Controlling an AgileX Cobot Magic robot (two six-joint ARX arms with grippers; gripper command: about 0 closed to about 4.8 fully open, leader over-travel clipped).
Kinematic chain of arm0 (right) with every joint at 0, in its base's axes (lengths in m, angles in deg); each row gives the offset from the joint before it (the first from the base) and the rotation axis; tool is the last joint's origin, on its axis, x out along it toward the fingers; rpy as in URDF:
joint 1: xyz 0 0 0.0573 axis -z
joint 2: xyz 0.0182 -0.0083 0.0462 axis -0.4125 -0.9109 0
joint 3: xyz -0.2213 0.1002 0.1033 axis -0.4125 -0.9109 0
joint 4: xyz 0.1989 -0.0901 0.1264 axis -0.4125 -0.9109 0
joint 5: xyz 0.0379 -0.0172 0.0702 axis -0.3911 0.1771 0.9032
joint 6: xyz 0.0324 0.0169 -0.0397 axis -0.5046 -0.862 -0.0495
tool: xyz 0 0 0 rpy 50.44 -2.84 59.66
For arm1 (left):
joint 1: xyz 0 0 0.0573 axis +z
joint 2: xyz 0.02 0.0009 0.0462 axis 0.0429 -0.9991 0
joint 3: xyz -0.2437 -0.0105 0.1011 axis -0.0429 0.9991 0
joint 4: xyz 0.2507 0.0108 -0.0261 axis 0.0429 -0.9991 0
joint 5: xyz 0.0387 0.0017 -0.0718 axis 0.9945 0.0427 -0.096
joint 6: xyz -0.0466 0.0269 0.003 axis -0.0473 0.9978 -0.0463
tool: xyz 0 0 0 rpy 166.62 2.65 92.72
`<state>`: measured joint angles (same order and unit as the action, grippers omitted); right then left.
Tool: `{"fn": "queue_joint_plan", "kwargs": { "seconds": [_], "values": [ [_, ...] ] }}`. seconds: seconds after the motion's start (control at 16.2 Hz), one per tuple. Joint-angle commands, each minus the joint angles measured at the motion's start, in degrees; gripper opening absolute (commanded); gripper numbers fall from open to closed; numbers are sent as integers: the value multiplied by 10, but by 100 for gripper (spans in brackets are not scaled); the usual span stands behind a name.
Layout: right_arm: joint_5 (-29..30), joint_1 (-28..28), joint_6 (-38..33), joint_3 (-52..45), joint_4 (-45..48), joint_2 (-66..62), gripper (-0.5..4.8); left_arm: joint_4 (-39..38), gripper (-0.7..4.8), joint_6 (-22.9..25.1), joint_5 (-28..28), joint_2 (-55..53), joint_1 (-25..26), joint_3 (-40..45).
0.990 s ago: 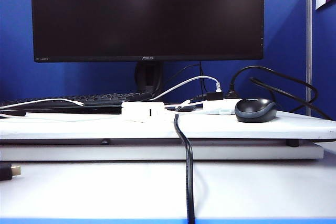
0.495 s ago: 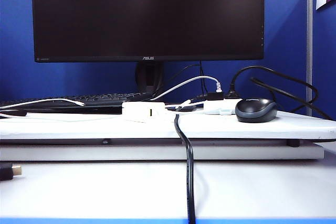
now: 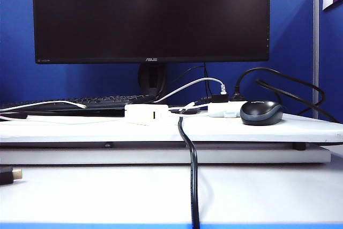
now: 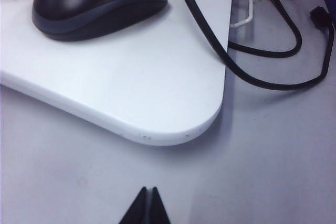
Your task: Pick up the Type-C charging cable and the charging base, insert one end of the Type-C charger into the corresponding slot on the base, and finally place the plugged-in charger back on the table.
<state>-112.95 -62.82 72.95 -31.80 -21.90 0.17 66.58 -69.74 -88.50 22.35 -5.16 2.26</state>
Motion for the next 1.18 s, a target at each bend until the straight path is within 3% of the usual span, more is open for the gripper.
{"fn": "queue_joint_plan", "kwargs": {
  "seconds": [0.06, 0.43, 0.49, 0.56, 0.74, 0.87, 1.05, 1.11, 1.18],
  "values": [
    [-3, 0, -3, 3, 6, 0, -5, -10, -5, -51, 3, 1, 10, 1],
    [-3, 16, -2, 3, 8, 22, -5, -7, -2, -63, 3, 1, 10, 1],
    [-3, 49, -2, 3, 8, 40, -5, -7, -2, -63, 3, 1, 10, 1],
    [-3, 146, -2, 2, 13, 76, -5, -7, -2, -63, 3, 1, 10, 1],
    [8, 214, -1, 2, 31, 114, -5, -6, -2, -63, 3, 1, 10, 1],
    [41, 257, 5, -3, 49, 144, -5, -6, -2, -63, 3, 1, 10, 1],
    [207, 343, 44, -60, 133, 178, -5, -6, -2, -63, 3, 1, 10, 1],
    [231, 354, 44, -71, 137, 185, -5, -6, -2, -63, 3, 1, 10, 1],
    [256, 369, 47, -75, 82, 206, -5, -5, -2, -63, 3, 1, 10, 1]
  ]
}}
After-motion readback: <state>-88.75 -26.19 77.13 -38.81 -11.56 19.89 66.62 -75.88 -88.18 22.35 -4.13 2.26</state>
